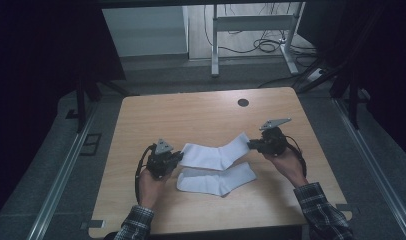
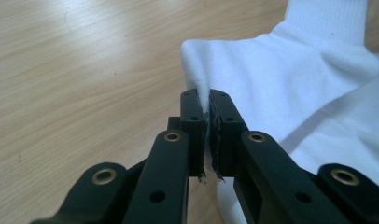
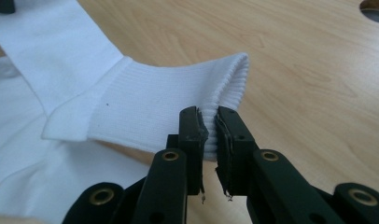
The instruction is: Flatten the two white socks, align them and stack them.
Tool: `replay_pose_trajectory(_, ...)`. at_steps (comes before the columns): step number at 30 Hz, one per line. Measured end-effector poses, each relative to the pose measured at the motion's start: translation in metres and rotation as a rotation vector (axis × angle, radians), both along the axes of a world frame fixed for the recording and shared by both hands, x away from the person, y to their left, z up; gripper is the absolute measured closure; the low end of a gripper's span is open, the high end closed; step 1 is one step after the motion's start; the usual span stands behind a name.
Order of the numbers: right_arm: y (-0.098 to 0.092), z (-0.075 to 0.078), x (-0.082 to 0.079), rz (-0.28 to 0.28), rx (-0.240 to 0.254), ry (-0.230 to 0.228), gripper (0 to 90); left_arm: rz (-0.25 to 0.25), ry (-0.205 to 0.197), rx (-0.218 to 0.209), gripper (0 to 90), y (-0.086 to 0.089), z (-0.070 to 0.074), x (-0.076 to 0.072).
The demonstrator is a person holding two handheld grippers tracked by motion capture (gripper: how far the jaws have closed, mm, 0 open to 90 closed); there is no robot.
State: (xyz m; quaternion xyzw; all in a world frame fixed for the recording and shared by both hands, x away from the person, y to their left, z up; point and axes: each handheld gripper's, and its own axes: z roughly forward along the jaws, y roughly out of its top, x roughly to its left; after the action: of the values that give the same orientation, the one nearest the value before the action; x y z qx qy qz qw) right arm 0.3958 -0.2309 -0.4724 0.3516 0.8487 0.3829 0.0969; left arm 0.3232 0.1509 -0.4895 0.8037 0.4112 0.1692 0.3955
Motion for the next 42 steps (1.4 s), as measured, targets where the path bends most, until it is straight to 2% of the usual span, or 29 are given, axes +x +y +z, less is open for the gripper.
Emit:
replay_pose_trajectory(1,0.0,0.0,0.0,0.0,0.0,0.0,79.9,0.0,0.0,0.0,85.1,0.0,0.0,0.0)
replay_pose_trajectory(2,-0.002,0.001,-0.007,0.01,0.009,0.007,79.9,-0.003,-0.003,-0.01,85.1,0.003,0.002,-0.008)
replay_pose_trajectory(9,0.0,0.004,-0.035,0.057,0.004,0.009,79.9,-0.006,0.013,-0.046,84.9,0.012,0.0,-0.034)
replay_pose_trajectory(15,0.003,-0.003,-0.055,0.079,-0.03,0.033,79.8,-0.021,0.021,-0.031,84.8,0.01,-0.004,-0.047)
replay_pose_trajectory(21,0.0,-0.013,-0.063,0.075,-0.061,0.056,79.6,-0.035,0.036,0.039,84.7,-0.003,-0.012,-0.05)
replay_pose_trajectory(22,0.0,-0.013,-0.063,0.075,-0.061,0.056,79.6,-0.035,0.036,0.039,84.6,-0.003,-0.012,-0.05)
replay_pose_trajectory(25,0.001,-0.027,-0.063,0.07,-0.107,0.094,78.4,-0.033,0.075,0.108,83.5,-0.011,-0.021,-0.049)
replay_pose_trajectory(27,0.002,-0.033,-0.063,0.069,-0.133,0.106,75.6,-0.025,0.087,0.137,80.8,-0.014,-0.025,-0.049)
replay_pose_trajectory(29,0.002,-0.035,-0.062,0.067,-0.151,0.109,70.0,-0.013,0.083,0.161,70.5,-0.014,-0.025,-0.049)
replay_pose_trajectory(31,0.0,-0.03,-0.063,0.057,-0.142,0.088,66.4,0.005,0.053,0.143,58.7,-0.012,-0.021,-0.05)
replay_pose_trajectory(34,-0.002,-0.018,-0.06,0.026,-0.109,0.035,61.1,0.027,0.032,0.091,48.5,-0.007,-0.012,-0.048)
replay_pose_trajectory(37,0.001,-0.018,-0.057,0.021,-0.099,0.024,59.8,0.033,0.045,0.066,47.4,-0.005,-0.014,-0.047)
replay_pose_trajectory(38,0.004,-0.021,-0.056,0.024,-0.103,0.024,58.9,0.035,0.071,0.063,46.8,-0.005,-0.02,-0.045)
replay_pose_trajectory(41,0.007,-0.026,-0.055,0.029,-0.119,0.027,57.3,0.036,0.093,0.061,45.2,-0.005,-0.026,-0.042)
replay_pose_trajectory(42,0.01,-0.032,-0.054,0.026,-0.13,0.027,55.6,0.042,0.112,0.053,44.5,-0.006,-0.029,-0.039)
